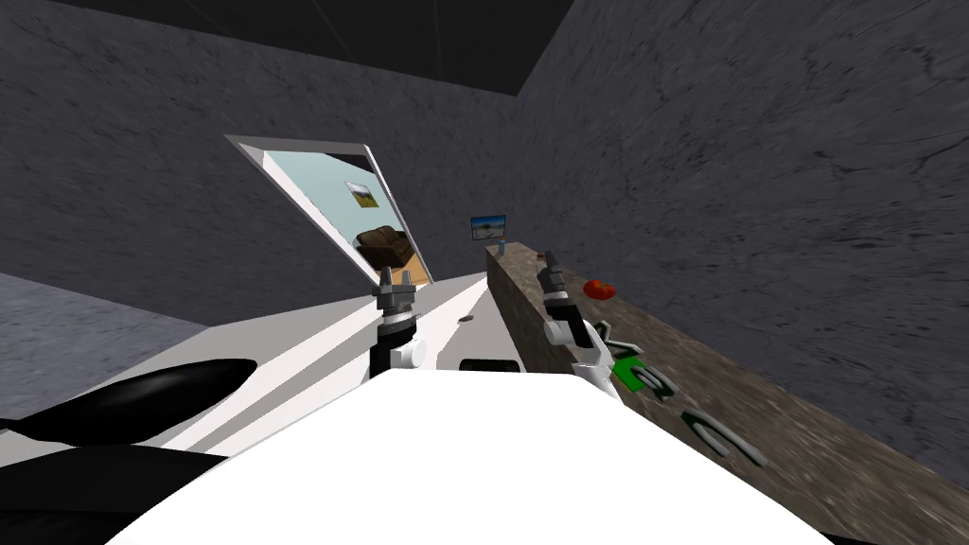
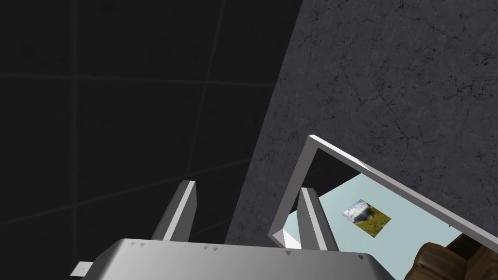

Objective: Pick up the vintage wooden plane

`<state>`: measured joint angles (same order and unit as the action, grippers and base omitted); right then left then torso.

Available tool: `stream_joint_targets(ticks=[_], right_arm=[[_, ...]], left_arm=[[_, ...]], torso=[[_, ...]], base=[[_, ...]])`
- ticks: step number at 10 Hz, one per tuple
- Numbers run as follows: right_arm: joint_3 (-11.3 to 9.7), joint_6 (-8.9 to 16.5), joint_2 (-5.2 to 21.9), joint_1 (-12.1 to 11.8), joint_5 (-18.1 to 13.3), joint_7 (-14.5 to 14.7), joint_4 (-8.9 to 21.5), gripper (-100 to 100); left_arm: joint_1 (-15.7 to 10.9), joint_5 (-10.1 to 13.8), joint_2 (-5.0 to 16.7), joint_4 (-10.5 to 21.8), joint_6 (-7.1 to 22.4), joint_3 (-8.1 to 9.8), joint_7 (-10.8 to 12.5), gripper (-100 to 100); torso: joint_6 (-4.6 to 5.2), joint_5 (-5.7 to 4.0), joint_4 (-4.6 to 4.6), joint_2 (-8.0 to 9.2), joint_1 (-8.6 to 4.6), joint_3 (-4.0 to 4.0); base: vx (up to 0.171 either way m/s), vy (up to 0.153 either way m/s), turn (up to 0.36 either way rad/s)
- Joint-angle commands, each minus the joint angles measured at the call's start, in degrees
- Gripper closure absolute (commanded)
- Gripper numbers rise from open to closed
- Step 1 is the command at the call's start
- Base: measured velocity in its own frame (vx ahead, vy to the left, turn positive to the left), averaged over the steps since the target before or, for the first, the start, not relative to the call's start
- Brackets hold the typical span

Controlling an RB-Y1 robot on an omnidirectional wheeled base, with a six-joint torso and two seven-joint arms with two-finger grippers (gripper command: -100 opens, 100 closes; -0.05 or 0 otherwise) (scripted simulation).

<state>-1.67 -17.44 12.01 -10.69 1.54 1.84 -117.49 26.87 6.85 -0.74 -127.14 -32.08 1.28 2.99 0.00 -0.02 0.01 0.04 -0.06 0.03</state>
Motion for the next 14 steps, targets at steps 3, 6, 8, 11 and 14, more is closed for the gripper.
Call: stream_joint_targets(ticks=[3, 6, 8, 11, 14], right_arm=[[0.8, 4.8, 1.9, 5.5, 0.9, -2.3, 4.5, -100], [1.2, 7.2, 2.7, 8.8, 1.5, -3.6, 6.9, -100], [1.7, 9.6, 3.5, 11.6, 2.1, -4.9, 9.4, -100], [2.9, 14.5, 5.0, 17.3, 3.5, -7.6, 14.7, -100], [4.1, 19.6, 6.3, 22.1, 5.1, -10.7, 19.1, -100]], left_arm=[[0.0, 0.0, 0.0, 0.0, 0.0, 0.00, 0.0, 0], [0.0, 0.0, 0.0, 0.0, 0.0, 0.00, 0.0, 0], [0.0, 0.0, 0.0, 0.0, 0.0, 0.00, 0.0, 0], [0.0, 0.0, 0.0, 0.0, 0.0, 0.00, 0.0, 0], [0.0, 0.0, 0.0, 0.0, 0.0, 0.00, 0.0, 0]], torso=[[0.01, 0.01, 0.00, -0.01, 0.02, 0.00], [0.01, 0.00, 0.00, 0.00, -0.01, 0.00], [0.00, 0.00, 0.00, 0.00, 0.01, 0.00], [0.01, -0.01, 0.01, 0.07, -0.04, 0.04], [0.01, 0.00, 0.00, 0.01, 0.02, 0.01]], base=[[-0.017, -0.013, 0.021], [-0.019, -0.012, 0.016], [-0.020, -0.012, 0.021], [-0.035, -0.021, 0.020], [-0.024, -0.014, 0.011]])
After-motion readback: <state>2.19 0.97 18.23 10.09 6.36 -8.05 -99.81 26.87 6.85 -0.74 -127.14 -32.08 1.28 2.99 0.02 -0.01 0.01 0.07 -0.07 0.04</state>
